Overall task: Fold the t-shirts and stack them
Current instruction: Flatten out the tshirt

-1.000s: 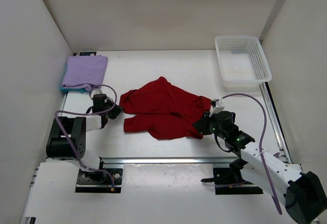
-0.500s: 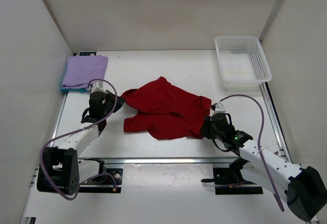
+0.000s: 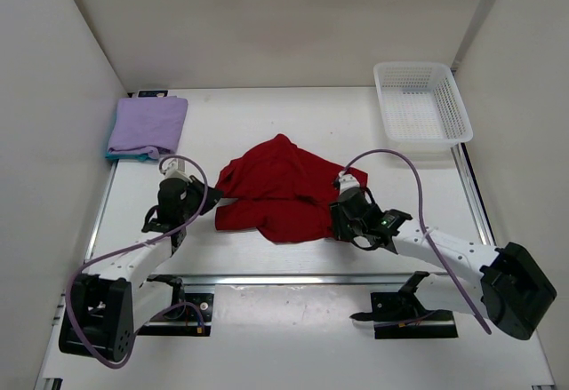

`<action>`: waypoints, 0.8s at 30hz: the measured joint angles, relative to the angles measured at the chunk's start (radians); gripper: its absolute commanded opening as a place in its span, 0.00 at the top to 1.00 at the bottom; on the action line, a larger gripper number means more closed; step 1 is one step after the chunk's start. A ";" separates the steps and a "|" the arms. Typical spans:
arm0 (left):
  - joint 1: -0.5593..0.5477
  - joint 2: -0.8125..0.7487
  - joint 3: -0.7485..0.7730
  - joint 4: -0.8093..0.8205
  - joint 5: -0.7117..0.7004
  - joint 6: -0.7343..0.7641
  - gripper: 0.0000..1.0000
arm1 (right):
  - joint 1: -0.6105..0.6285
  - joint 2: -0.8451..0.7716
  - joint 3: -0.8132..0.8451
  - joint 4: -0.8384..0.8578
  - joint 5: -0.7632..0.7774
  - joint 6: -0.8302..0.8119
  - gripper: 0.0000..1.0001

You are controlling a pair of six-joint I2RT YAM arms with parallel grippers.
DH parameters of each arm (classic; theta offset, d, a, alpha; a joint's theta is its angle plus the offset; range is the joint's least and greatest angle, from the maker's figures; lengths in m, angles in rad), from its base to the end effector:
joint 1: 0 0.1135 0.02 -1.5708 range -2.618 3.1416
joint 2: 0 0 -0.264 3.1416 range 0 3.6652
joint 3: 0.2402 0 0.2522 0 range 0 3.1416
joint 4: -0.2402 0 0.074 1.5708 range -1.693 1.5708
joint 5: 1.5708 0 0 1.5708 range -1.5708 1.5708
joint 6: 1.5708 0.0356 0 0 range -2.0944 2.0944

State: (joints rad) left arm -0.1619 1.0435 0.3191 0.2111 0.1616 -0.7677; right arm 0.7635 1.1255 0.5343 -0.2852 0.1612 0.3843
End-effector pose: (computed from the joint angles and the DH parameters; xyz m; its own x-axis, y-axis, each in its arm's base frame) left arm 0.2018 -0.0388 0.1707 -0.5553 -0.6038 -0.5719 -0.1226 0.7396 -0.6618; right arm 0.1578 0.1431 0.1812 -0.7427 -0.1986 -0.6395 -0.3558 0.9261 0.1256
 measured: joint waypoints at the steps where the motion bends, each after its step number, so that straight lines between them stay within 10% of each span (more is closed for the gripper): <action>1: 0.004 -0.003 -0.001 0.000 0.005 0.000 1.00 | 0.006 0.013 0.007 -0.008 0.001 -0.005 0.64; 20: 0.023 -0.017 -0.012 0.016 0.020 -0.005 1.00 | 0.006 0.130 0.050 -0.006 0.037 -0.053 0.66; 24: 0.019 -0.017 -0.012 0.020 0.020 -0.007 1.00 | -0.002 0.166 0.057 0.010 0.037 -0.066 0.92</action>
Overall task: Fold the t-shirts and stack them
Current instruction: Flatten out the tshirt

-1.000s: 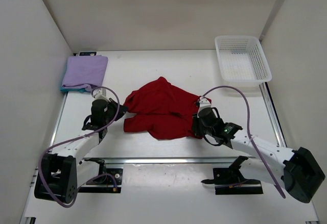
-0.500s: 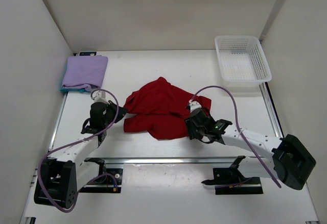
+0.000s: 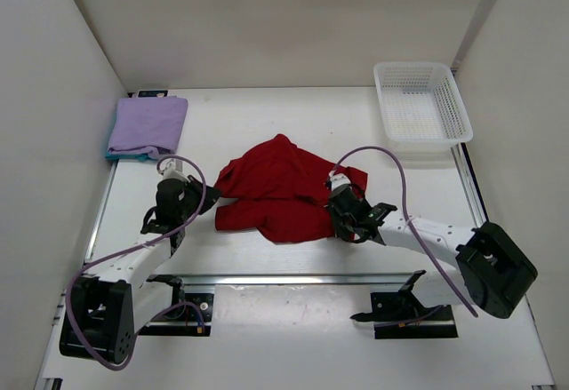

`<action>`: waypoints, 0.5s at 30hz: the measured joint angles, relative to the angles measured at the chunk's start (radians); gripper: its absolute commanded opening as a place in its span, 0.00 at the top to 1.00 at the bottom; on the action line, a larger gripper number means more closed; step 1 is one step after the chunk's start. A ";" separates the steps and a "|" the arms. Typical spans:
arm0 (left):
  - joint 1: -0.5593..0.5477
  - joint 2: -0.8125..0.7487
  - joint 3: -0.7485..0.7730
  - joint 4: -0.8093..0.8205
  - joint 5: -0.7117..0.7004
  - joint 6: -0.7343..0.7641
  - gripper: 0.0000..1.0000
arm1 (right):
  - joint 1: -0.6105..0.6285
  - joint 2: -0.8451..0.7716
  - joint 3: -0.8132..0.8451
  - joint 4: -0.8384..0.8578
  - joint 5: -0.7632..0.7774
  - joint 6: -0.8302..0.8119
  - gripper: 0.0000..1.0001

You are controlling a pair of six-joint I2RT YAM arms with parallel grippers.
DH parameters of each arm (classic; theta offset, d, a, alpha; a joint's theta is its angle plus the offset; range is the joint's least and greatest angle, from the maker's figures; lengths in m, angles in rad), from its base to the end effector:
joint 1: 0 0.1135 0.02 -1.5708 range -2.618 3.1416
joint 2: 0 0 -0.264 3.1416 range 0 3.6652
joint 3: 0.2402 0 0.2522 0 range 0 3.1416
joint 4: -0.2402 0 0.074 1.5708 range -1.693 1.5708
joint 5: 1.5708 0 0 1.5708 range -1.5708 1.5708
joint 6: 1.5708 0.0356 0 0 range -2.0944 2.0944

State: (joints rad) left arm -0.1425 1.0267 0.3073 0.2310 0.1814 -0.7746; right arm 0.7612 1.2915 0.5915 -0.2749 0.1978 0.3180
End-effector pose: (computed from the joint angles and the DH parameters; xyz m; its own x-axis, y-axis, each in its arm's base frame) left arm 0.2004 -0.0352 0.1719 -0.5400 -0.6175 -0.5719 -0.1123 0.7263 -0.6782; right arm 0.1745 0.1566 0.1652 -0.7557 -0.2965 -0.5840 -0.3792 0.9251 0.0210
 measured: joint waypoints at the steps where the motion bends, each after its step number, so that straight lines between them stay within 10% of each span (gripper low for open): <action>1: -0.004 0.001 0.000 -0.002 -0.003 0.000 1.00 | -0.003 0.003 0.000 0.002 0.000 -0.003 0.96; 8: -0.057 0.034 0.135 -0.125 0.003 0.040 1.00 | -0.004 -0.116 0.098 -0.060 0.063 0.016 1.00; 15: 0.121 0.043 0.609 -0.311 0.194 0.084 1.00 | -0.122 -0.449 0.447 -0.150 0.113 0.010 0.99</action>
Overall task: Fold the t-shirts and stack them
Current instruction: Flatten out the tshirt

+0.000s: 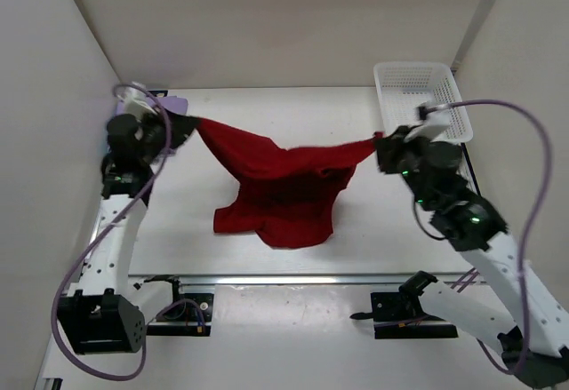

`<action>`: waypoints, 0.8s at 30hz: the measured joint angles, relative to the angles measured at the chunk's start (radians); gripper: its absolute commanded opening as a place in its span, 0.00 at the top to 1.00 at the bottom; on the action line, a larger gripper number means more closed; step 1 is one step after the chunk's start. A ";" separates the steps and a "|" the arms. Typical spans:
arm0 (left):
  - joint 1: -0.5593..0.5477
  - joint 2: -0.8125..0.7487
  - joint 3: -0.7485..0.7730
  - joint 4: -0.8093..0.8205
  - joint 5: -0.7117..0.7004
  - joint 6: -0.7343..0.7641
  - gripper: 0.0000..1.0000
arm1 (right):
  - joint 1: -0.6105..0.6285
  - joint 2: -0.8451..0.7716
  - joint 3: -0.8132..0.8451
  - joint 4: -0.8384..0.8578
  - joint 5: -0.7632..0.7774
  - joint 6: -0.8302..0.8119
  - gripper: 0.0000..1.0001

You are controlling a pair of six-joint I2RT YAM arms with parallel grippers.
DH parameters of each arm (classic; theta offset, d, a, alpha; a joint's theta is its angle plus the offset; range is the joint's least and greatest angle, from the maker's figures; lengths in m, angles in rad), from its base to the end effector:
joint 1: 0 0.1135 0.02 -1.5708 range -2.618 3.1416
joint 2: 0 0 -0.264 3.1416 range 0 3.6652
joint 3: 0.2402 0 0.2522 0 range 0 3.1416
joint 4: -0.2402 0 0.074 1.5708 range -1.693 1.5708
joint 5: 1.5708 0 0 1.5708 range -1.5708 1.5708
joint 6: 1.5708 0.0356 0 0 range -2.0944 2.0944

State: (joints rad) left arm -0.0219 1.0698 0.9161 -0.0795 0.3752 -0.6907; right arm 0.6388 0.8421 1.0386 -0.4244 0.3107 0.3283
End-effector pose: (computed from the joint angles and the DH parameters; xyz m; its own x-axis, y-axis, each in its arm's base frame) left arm 0.2483 -0.0185 0.3421 -0.4182 -0.5837 -0.6960 0.1433 0.7142 -0.6851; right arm 0.1493 0.0973 0.3927 -0.2776 0.1762 -0.9444 -0.2525 0.9351 0.2487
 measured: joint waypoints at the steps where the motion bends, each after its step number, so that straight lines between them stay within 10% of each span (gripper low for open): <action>1: 0.046 -0.001 0.064 -0.019 0.034 -0.003 1.00 | -0.021 -0.019 0.072 -0.024 0.014 -0.009 0.99; 13: 0.408 -0.049 0.334 0.014 0.301 -0.248 1.00 | 0.114 0.192 0.938 -0.179 0.148 -0.201 1.00; 24: 0.210 0.033 0.278 -0.041 0.112 -0.083 1.00 | -0.348 0.634 0.751 -0.129 -0.337 -0.196 1.00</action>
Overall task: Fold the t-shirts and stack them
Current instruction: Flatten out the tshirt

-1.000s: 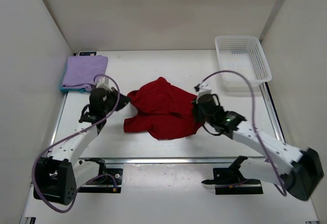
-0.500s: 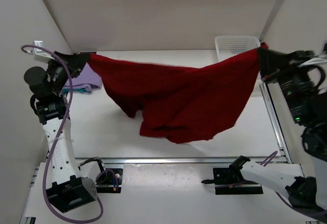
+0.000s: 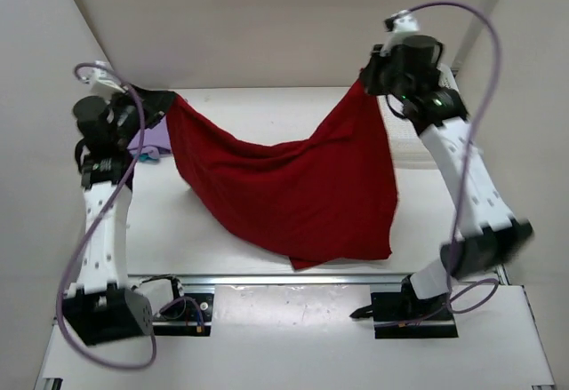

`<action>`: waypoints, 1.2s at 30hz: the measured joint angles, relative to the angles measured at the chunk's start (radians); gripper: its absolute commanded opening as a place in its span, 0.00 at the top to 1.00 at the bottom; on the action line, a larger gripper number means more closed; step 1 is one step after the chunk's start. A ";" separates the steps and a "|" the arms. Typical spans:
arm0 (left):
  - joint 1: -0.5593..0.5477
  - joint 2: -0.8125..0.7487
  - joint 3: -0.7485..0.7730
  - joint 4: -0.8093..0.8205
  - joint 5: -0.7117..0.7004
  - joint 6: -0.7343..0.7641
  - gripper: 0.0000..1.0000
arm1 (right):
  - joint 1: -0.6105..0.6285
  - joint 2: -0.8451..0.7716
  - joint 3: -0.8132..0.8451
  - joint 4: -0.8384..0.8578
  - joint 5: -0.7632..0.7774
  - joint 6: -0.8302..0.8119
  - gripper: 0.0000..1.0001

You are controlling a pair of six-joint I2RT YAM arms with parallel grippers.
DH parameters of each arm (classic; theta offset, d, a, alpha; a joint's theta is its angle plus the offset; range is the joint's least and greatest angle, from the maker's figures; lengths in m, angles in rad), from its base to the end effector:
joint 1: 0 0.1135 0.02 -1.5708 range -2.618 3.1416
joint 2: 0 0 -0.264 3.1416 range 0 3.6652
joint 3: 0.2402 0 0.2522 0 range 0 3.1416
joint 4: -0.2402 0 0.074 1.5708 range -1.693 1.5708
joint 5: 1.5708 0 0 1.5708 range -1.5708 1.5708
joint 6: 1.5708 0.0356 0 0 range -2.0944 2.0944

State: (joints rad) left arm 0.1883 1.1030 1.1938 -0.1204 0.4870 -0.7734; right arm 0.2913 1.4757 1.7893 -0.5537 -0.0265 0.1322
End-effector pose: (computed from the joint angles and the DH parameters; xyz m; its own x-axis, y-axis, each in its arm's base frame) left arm 0.2437 0.0295 0.4280 -0.2262 -0.6716 -0.7056 0.1901 0.6800 -0.7082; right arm 0.3023 0.0916 0.4829 -0.2669 0.0576 -0.9620 -0.2790 0.9509 0.1343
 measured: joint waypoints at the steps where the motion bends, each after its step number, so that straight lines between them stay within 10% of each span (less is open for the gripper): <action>1: -0.012 0.047 -0.008 0.000 -0.016 0.009 1.00 | -0.014 0.071 0.020 -0.014 -0.038 0.003 1.00; 8: -0.066 0.524 0.216 -0.070 -0.083 0.018 1.00 | -0.107 0.525 0.512 -0.069 -0.221 0.080 1.00; 15: 0.016 0.654 0.706 -0.068 -0.059 -0.085 1.00 | -0.279 0.456 0.653 0.199 -0.346 0.275 1.00; 21: 0.124 0.502 0.726 0.068 -0.040 -0.144 1.00 | -0.355 0.266 0.647 0.314 -0.404 0.327 1.00; 26: 0.136 0.357 0.465 0.161 -0.034 -0.150 1.00 | -0.299 0.062 0.389 0.328 -0.383 0.253 1.00; 36: 0.049 -0.131 -0.435 0.089 -0.228 0.007 1.00 | -0.204 -0.461 -0.929 0.352 -0.180 0.251 1.00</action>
State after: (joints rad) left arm 0.2371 0.9722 0.7586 -0.0315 0.2588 -0.7662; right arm 0.0875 1.0149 0.8604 -0.2016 -0.2070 0.3836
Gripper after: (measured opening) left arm 0.063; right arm 0.017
